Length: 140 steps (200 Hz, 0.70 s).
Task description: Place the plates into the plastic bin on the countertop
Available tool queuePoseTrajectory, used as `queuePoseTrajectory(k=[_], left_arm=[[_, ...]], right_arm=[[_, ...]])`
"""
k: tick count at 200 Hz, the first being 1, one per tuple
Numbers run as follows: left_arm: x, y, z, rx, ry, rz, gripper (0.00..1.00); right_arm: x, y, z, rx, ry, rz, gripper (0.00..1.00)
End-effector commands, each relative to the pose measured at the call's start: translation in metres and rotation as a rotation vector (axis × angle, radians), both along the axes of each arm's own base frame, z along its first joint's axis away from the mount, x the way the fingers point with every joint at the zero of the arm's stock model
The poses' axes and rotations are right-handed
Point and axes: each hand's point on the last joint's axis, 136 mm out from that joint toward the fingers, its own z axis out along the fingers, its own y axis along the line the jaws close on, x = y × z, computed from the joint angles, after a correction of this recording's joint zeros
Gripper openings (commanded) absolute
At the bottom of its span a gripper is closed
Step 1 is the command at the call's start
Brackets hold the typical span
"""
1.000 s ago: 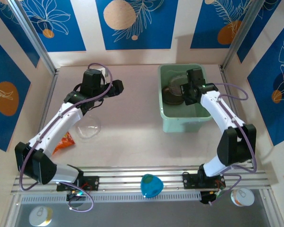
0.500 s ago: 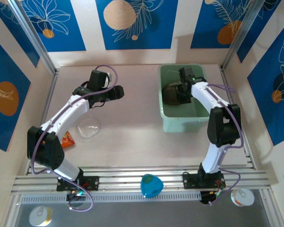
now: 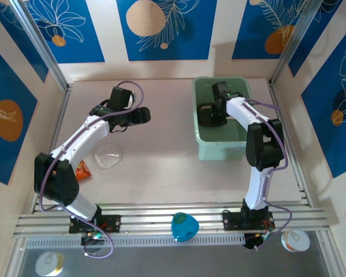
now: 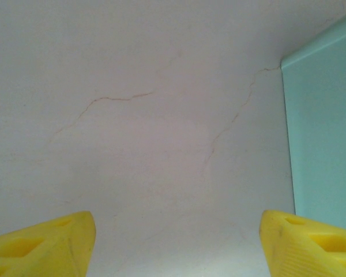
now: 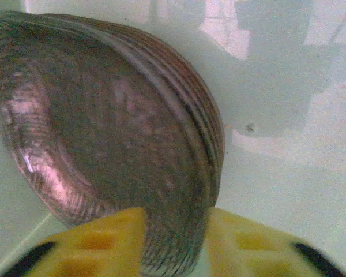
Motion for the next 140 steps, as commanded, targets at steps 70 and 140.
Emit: queuePoseTrajectory(k=[70, 140], left_arm=[[-0.051, 0.046, -0.002, 0.062, 0.083, 0.161, 0.78], [-0.122, 0.117, -0.033, 0.056, 0.257, 0.395, 0.81]], right_arm=[[-0.001, 0.006, 0.075, -0.046, -0.171, 0.132, 0.84], [-0.049, 0.003, 0.119, -0.041, -0.353, 0.252, 0.84]])
